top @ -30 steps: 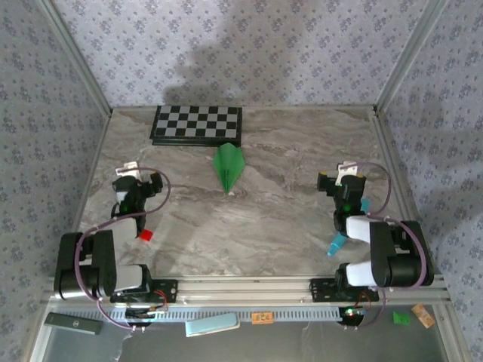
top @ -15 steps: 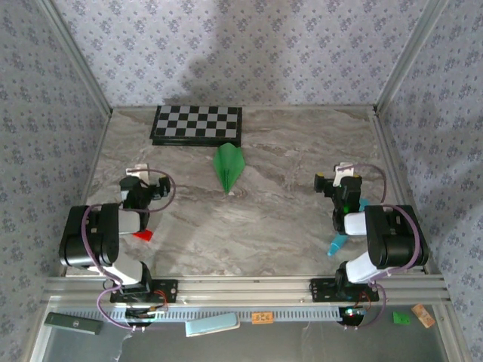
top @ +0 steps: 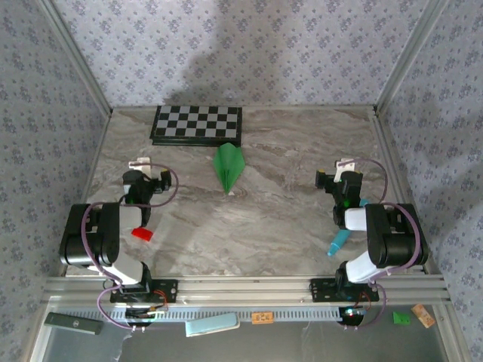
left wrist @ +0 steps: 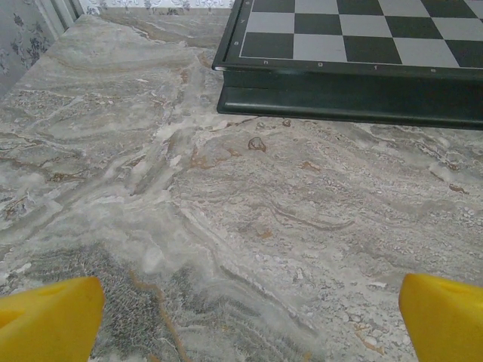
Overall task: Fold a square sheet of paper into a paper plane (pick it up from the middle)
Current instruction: Reset both arms
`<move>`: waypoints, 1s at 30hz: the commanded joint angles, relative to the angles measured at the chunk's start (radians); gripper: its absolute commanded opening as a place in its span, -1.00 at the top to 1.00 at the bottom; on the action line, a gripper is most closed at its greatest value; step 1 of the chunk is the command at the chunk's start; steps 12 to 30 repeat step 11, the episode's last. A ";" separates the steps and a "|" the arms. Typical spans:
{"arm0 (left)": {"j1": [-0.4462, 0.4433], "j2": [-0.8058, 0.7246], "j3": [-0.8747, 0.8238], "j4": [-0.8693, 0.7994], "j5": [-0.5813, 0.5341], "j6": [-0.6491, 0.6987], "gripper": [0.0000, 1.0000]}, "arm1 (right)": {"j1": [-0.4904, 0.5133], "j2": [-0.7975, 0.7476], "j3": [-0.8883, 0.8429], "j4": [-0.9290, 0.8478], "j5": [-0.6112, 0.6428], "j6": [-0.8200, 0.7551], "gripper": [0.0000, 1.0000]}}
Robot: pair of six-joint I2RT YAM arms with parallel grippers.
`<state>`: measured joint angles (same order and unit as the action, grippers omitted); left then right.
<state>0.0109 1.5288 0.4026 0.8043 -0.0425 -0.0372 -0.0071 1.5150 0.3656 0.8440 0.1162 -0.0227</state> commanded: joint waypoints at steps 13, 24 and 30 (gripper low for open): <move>0.003 0.007 0.018 -0.005 -0.004 0.011 -1.00 | -0.006 0.009 0.015 -0.006 0.015 0.012 -1.00; 0.003 0.007 0.018 -0.005 -0.004 0.011 -1.00 | -0.006 0.009 0.015 -0.006 0.015 0.012 -1.00; 0.003 0.007 0.018 -0.005 -0.004 0.011 -1.00 | -0.006 0.009 0.015 -0.006 0.015 0.012 -1.00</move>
